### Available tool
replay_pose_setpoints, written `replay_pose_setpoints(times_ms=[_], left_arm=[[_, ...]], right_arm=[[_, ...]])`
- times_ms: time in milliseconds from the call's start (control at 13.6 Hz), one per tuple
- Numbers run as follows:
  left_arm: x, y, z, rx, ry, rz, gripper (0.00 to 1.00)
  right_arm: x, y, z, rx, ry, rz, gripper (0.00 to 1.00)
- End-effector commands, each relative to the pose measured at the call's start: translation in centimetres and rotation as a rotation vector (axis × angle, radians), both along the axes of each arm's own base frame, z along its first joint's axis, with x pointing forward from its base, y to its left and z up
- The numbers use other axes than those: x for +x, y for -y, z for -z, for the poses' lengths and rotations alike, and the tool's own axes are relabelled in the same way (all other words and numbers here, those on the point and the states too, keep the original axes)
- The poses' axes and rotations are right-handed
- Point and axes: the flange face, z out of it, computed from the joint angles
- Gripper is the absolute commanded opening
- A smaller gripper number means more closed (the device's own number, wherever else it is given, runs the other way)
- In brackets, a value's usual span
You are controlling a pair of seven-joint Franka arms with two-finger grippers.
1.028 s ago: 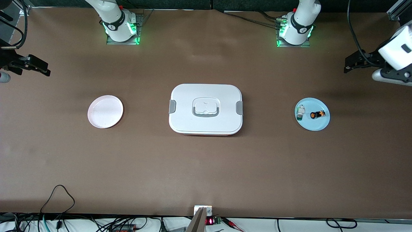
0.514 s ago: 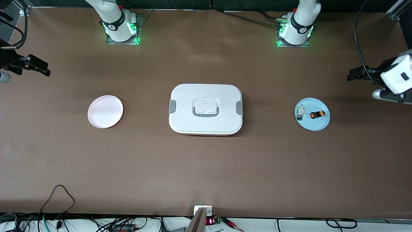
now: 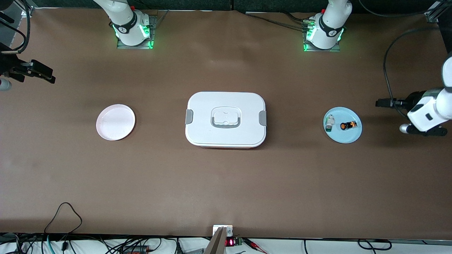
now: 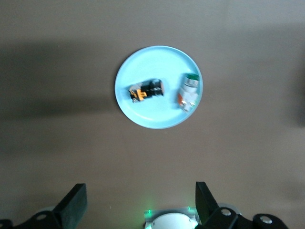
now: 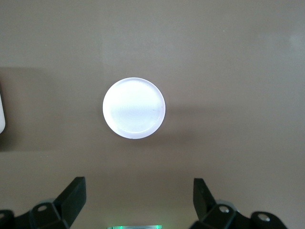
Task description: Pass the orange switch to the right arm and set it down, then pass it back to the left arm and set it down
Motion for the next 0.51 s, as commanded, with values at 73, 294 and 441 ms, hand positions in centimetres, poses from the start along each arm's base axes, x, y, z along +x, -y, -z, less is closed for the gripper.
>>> replay_pose_setpoints(times_ms=[73,294,441], left_arm=[[-1.1,-0.6,3.9,0.027,0.048,-0.069,1.00],[-1.2,-0.8,7.3,0.022,0.059,-0.106,1.00],[-0.7,-0.5,9.7,-0.015,0.056,-0.133,1.00]], right_arm=[[-0.1,-0.3,-0.7,0.015,0.000,-0.004,1.00],[-0.1,-0.3,-0.7,0.015,0.000,-0.004,1.00],[-0.1,-0.3,-0.7,0.015,0.000,-0.002,1.00]])
